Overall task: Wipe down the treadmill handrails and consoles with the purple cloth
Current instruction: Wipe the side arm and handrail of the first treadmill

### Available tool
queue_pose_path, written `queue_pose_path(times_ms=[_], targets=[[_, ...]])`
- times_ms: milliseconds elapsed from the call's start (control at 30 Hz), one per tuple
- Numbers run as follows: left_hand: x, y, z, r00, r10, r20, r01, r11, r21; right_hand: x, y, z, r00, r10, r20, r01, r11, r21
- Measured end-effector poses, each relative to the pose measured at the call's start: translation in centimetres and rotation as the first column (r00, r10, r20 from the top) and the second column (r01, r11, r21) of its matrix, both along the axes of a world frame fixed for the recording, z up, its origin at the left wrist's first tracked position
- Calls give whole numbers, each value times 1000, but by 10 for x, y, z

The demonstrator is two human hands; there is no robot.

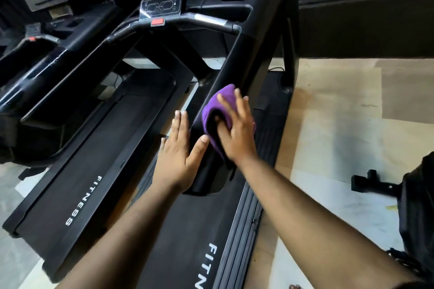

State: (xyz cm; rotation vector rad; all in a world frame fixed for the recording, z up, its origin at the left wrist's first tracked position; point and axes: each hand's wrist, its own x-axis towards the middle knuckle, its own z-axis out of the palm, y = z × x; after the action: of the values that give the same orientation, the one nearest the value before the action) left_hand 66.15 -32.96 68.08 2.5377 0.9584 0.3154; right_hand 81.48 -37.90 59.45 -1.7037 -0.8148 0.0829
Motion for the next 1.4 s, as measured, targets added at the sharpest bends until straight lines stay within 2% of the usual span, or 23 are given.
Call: queue_pose_path(times_ms=[67, 133, 300, 433, 500, 567, 600, 667, 733, 833, 933, 1000, 1033, 1133, 1233, 1300, 1400], targets=[[0, 1, -2, 1000, 3, -3, -3, 1000, 0, 16, 11, -2, 975, -82, -206, 96, 994, 56], [0, 3, -3, 999, -2, 40, 3, 1000, -19, -6, 6, -6, 940, -113, -323, 152, 984, 95], [-2, 5, -3, 994, -22, 106, 29, 998, -59, -144, -45, -10, 952, 1, -306, 61, 980, 190], [-4, 4, -3, 996, -40, 74, 43, 998, -47, -88, -18, -20, 911, -73, -406, 152, 974, 167], [-3, 2, -2, 999, -37, 26, 37, 999, -17, -40, -3, -20, 827, -135, -546, 230, 967, 110], [-4, 0, -1, 999, -33, -10, 33, 999, 15, -25, 3, -10, 730, -187, -657, 296, 954, 57], [-4, -1, -1, 999, -34, -17, 34, 999, 21, -33, 2, -5, 761, -195, -619, 285, 957, 48], [-3, 0, -1, 999, -34, -10, 34, 999, 10, -71, -10, 4, 907, -164, -388, 197, 979, 46], [-3, 1, 0, 1000, -27, -1, 27, 1000, -17, -102, -25, 10, 969, -63, -240, 65, 998, 1], [-3, 0, 0, 1000, -18, -25, 18, 1000, 3, -62, -15, 16, 984, -46, -170, 38, 998, -53], [2, -2, 2, 994, -2, -110, 9, 998, 59, 15, 21, 39, 993, -81, -88, 61, 974, -217], [4, -3, 3, 984, 3, -181, 17, 994, 111, 36, 34, 46, 995, -96, -33, 83, 954, -288], [3, -3, 3, 979, 6, -206, 21, 991, 132, 31, 32, 44, 997, -82, 11, 81, 959, -273], [5, -2, 4, 965, 30, -261, 15, 985, 170, -10, 7, 25, 988, 69, 137, -44, 983, -175], [8, -3, 6, 944, 48, -325, 18, 981, 195, 8, 2, 13, 953, 211, 217, -159, 959, -233], [9, -3, 9, 927, 47, -371, 33, 978, 207, 54, 27, 29, 946, 176, 271, -98, 955, -280], [19, -2, 13, 914, 56, -401, 40, 973, 227, 110, 65, 60, 975, 92, 202, -5, 920, -392]])
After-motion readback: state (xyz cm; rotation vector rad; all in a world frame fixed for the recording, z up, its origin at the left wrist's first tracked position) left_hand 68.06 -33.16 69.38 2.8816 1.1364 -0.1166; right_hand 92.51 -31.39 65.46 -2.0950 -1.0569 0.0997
